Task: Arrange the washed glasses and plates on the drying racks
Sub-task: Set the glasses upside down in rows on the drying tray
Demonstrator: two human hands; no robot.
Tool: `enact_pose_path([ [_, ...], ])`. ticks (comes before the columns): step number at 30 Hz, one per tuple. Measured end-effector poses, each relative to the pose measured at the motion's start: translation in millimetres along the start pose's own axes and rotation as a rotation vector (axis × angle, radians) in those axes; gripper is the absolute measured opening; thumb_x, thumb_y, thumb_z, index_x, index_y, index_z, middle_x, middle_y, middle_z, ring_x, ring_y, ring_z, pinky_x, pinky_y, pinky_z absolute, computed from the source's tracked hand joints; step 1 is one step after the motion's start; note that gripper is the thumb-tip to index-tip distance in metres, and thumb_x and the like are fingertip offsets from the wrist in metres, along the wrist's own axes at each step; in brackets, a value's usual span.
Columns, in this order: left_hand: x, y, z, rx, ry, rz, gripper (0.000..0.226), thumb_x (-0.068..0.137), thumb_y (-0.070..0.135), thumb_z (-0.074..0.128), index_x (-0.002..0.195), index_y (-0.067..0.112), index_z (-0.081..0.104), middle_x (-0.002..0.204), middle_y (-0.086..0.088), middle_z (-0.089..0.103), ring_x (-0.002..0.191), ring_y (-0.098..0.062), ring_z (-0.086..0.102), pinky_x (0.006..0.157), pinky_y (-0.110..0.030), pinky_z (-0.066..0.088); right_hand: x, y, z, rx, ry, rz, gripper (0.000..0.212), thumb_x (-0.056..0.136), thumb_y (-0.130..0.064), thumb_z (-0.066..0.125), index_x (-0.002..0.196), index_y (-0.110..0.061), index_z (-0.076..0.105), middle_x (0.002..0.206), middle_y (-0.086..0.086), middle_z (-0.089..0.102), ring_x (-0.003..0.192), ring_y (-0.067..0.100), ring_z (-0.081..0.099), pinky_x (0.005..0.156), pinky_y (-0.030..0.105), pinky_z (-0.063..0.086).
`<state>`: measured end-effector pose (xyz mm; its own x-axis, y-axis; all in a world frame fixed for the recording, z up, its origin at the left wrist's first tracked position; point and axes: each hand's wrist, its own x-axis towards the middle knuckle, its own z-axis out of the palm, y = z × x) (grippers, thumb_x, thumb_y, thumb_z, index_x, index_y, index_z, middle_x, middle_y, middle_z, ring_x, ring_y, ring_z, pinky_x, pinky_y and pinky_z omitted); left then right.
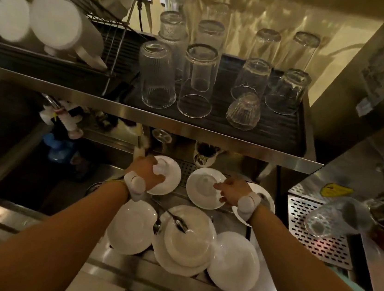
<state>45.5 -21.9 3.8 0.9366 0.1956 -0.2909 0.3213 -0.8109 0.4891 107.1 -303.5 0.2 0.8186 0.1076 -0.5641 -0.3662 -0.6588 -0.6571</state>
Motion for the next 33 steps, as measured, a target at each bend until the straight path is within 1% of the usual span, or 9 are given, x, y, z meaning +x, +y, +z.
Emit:
enact_pose_path([
  [7, 39, -14, -3, 0.05, -0.004, 0.061, 0.056, 0.081, 0.054, 0.072, 0.124, 0.022, 0.057, 0.124, -0.005, 0.064, 0.114, -0.028, 0.062, 0.101, -0.048, 0.051, 37, -14, 22, -0.051, 0.012, -0.002, 0.062, 0.09, -0.063, 0.059, 0.129, -0.015, 0.064, 0.122, 0.015, 0.069, 0.107, 0.033, 0.067, 0.098, 0.044, 0.052],
  [13, 59, -18, 16, 0.116, -0.142, 0.023, 0.08, 0.082, 0.055, 0.075, 0.147, 0.023, 0.042, 0.147, -0.005, 0.052, 0.135, -0.028, 0.05, 0.114, -0.044, 0.04, 63, -20, 38, -0.159, 0.008, 0.061, 0.069, 0.088, -0.065, 0.061, 0.137, -0.016, 0.059, 0.135, 0.011, 0.063, 0.123, 0.031, 0.06, 0.1, 0.034, 0.045],
  [19, 73, -16, 25, 0.145, -0.172, -0.043, 0.075, 0.088, 0.044, 0.072, 0.15, 0.015, 0.043, 0.147, -0.012, 0.053, 0.133, -0.03, 0.052, 0.11, -0.039, 0.043, 75, -18, 46, -0.168, -0.029, 0.056, 0.049, 0.09, -0.058, 0.063, 0.126, -0.024, 0.062, 0.115, 0.004, 0.062, 0.099, 0.018, 0.057, 0.081, 0.028, 0.037],
  [21, 73, -15, 25, 0.108, -0.155, -0.052, 0.074, 0.086, 0.041, 0.073, 0.149, 0.013, 0.045, 0.145, -0.013, 0.054, 0.132, -0.031, 0.053, 0.11, -0.038, 0.043, 74, -18, 44, -0.118, -0.02, 0.024, 0.021, 0.092, -0.054, 0.064, 0.099, -0.034, 0.06, 0.1, -0.007, 0.056, 0.082, 0.007, 0.053, 0.071, 0.02, 0.036],
  [23, 67, -11, 25, 0.091, -0.098, -0.063, 0.07, 0.082, 0.04, 0.076, 0.143, 0.015, 0.049, 0.136, -0.01, 0.06, 0.125, -0.031, 0.058, 0.104, -0.038, 0.048, 68, -14, 42, -0.051, -0.055, -0.021, 0.016, 0.093, -0.05, 0.063, 0.083, -0.038, 0.058, 0.091, -0.01, 0.062, 0.075, 0.006, 0.057, 0.062, 0.02, 0.039],
  [26, 60, -2, 24, 0.035, -0.027, -0.05, 0.053, 0.079, 0.041, 0.075, 0.124, 0.016, 0.06, 0.117, -0.008, 0.067, 0.11, -0.03, 0.065, 0.094, -0.037, 0.053, 56, -7, 44, 0.104, -0.125, -0.055, 0.016, 0.096, -0.048, 0.061, 0.104, -0.035, 0.064, 0.106, 0.002, 0.07, 0.098, 0.023, 0.067, 0.086, 0.035, 0.056],
  [29, 48, 10, 19, -0.015, 0.004, -0.01, 0.056, 0.08, 0.043, 0.076, 0.126, 0.015, 0.06, 0.123, -0.01, 0.066, 0.115, -0.032, 0.06, 0.101, -0.042, 0.049, 35, -5, 54, 0.368, -0.151, 0.023, 0.03, 0.094, -0.041, 0.068, 0.12, -0.028, 0.062, 0.124, 0.009, 0.068, 0.115, 0.031, 0.063, 0.104, 0.05, 0.051],
  [31, 40, 18, 12, -0.031, 0.003, 0.021, 0.059, 0.08, 0.043, 0.077, 0.13, 0.016, 0.059, 0.126, -0.009, 0.064, 0.117, -0.032, 0.059, 0.102, -0.043, 0.047, 25, -8, 58, 0.38, -0.125, 0.055, 0.017, 0.09, -0.039, 0.072, 0.101, -0.029, 0.065, 0.114, 0.009, 0.07, 0.104, 0.029, 0.066, 0.1, 0.045, 0.053],
  [33, 25, 30, 4, -0.099, -0.014, 0.016, 0.061, 0.077, 0.043, 0.077, 0.131, 0.021, 0.06, 0.127, -0.007, 0.064, 0.117, -0.029, 0.061, 0.1, -0.043, 0.05, 3, -15, 54, 0.367, -0.11, 0.074, 0.016, 0.086, -0.04, 0.073, 0.085, -0.026, 0.064, 0.095, 0.006, 0.073, 0.086, 0.023, 0.069, 0.08, 0.034, 0.06],
])
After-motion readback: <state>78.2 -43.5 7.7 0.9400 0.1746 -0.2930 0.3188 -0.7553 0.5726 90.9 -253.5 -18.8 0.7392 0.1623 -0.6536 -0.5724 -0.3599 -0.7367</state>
